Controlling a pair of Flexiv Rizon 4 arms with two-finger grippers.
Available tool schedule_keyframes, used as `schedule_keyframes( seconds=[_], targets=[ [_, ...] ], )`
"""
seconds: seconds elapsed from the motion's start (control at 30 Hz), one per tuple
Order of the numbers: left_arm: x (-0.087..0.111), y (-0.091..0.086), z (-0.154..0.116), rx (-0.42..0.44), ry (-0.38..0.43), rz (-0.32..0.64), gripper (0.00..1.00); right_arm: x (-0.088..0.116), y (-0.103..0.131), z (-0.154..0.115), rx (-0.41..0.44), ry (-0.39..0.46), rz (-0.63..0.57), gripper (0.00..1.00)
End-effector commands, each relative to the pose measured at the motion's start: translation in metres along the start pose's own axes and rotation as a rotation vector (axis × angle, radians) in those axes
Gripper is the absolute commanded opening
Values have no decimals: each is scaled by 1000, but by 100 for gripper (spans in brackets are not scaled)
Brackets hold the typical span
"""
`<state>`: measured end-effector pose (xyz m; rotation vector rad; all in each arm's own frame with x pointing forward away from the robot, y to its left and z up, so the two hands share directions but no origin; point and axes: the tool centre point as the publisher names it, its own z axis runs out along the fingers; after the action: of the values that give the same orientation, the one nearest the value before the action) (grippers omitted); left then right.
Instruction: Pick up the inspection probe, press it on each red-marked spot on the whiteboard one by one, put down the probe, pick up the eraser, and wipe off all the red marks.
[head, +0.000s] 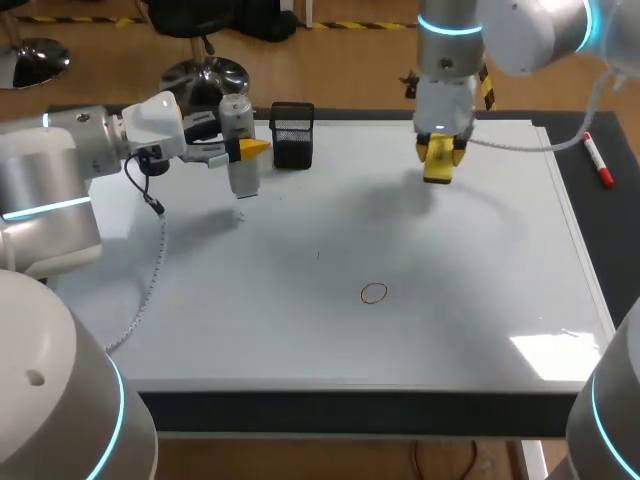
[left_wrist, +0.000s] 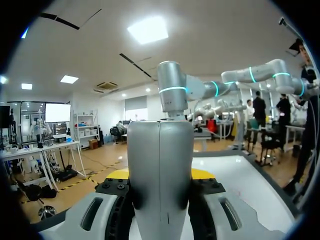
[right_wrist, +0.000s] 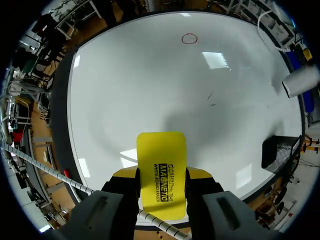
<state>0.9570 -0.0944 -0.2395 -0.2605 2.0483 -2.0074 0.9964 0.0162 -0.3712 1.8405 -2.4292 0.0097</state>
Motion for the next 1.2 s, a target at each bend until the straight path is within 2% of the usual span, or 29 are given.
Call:
schedule_keyframes(
  seconds=[0.03, 0.2, 0.43, 0.63, 0.87, 1.2],
  targets=[
    [0, -1, 0, 2, -1, 1, 0, -18, 21, -1, 7, 17, -29, 0],
    [0, -1, 0, 2, -1, 1, 0, -38, 50, 3, -2, 27, -84, 0],
    [0, -1, 0, 2, -1, 1, 0, -57, 90, 6, -15, 26, -132, 0],
    [0, -1, 0, 2, -1, 1, 0, -67, 120, 10, -32, 2, -152, 0],
    [0, -1, 0, 2, -1, 1, 0, -74, 150, 8, 2, -24, -170, 0],
    [0, -1, 0, 2, -1, 1, 0, -87, 192, 12, -13, -27, -199, 0]
  ],
)
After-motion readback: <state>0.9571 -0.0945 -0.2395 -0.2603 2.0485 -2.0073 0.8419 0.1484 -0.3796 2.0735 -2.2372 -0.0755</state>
